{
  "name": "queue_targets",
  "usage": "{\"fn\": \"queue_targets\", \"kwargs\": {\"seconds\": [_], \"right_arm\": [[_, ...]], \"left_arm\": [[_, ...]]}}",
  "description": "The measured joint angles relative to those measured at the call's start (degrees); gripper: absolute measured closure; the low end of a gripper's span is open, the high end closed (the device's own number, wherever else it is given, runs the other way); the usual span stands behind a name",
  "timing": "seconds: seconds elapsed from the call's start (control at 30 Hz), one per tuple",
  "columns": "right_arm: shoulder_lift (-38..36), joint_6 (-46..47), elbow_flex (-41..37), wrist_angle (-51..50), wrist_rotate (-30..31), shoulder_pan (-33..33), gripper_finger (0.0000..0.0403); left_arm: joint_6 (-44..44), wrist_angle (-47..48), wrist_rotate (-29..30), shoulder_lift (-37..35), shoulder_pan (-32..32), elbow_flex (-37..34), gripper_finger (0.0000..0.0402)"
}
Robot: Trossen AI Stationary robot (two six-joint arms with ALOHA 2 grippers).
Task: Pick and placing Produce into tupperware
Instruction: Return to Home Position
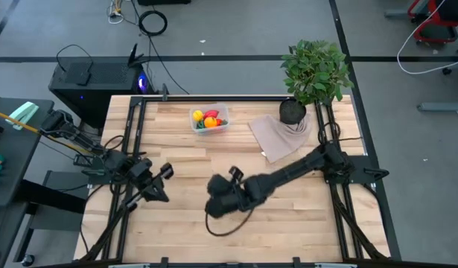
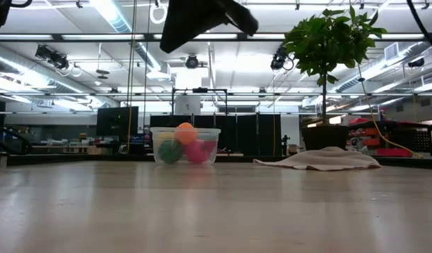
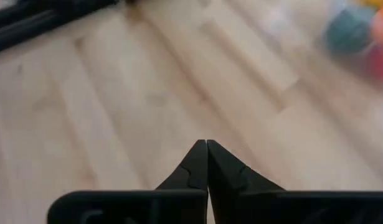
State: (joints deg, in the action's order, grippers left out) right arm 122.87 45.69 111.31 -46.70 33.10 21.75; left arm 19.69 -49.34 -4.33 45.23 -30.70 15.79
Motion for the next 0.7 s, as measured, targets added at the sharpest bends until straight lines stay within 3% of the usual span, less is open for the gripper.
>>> {"fn": "queue_targets", "kwargs": {"seconds": [0.13,0.23,0.4,0.7], "right_arm": [[0.1,4.3,-2.4,2.7,-1.7,3.0,0.04],[0.0,6.0,-5.0,9.8,-2.9,4.4,0.04],[-0.8,2.5,-11.8,33.1,-6.4,4.8,0.0401],[-0.8,-2.4,-26.6,73.3,-23.6,-2.4,0.0402]], "left_arm": [[-9.8,-0.4,6.8,0.0,0.3,0.0,0.0393],[-11.4,-2.2,8.4,0.0,1.5,0.0,0.0395],[-11.3,-5.4,8.4,0.0,3.6,0.0,0.038],[-11.3,-7.1,8.4,0.0,5.2,0.0,0.0395]]}}
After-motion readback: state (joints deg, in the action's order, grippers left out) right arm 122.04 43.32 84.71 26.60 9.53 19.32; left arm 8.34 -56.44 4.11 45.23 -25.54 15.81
